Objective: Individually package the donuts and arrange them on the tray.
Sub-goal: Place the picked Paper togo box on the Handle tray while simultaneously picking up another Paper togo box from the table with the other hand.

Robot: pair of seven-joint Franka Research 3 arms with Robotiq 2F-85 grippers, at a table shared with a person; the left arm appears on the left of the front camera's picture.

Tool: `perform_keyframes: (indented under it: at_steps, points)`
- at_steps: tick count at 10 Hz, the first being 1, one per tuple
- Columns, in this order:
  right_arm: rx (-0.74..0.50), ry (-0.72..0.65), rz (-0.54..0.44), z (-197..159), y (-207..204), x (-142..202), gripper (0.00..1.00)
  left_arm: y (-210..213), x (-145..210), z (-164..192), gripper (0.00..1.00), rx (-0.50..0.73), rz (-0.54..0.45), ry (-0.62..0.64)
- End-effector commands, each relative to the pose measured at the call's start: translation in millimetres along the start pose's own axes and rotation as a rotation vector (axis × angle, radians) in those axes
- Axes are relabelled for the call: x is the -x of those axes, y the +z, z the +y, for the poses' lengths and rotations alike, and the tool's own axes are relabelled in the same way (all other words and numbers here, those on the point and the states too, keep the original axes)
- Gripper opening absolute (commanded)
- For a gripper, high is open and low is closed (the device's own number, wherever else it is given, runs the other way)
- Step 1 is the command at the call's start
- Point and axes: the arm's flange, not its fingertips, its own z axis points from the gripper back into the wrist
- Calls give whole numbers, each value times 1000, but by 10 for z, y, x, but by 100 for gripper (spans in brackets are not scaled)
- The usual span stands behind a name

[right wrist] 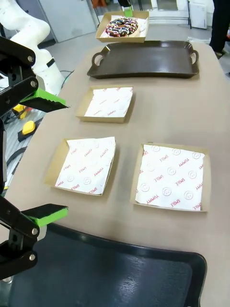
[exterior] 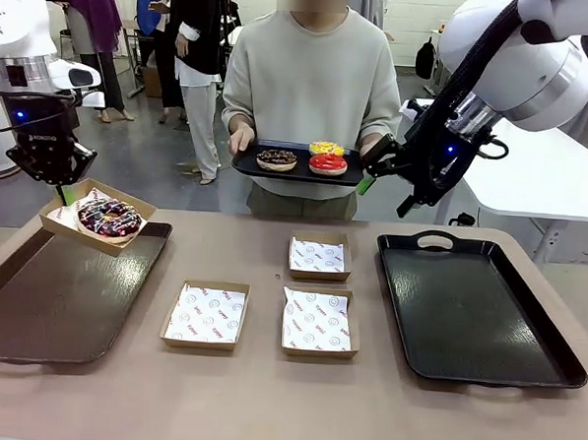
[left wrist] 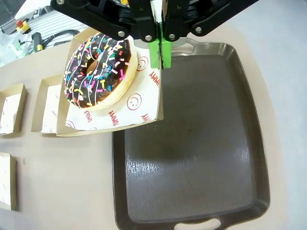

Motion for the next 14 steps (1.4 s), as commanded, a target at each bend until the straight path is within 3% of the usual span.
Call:
perform_keyframes:
  at_steps: [1, 5, 9, 14]
  points:
    - [-3, -9, 3, 28, -13, -39, 100, 40, -17, -11, 1, 2, 6, 7]
    - [0, 0, 0, 0, 0, 0, 100, 40, -17, -11, 1, 2, 6, 7]
    - [291, -67, 157, 346, -518, -750, 100, -113, -191, 180, 1, -28, -3, 27]
    - [351, -138, 197, 159, -1118, -983, 100, -419, -412, 377, 1, -7, -18, -30]
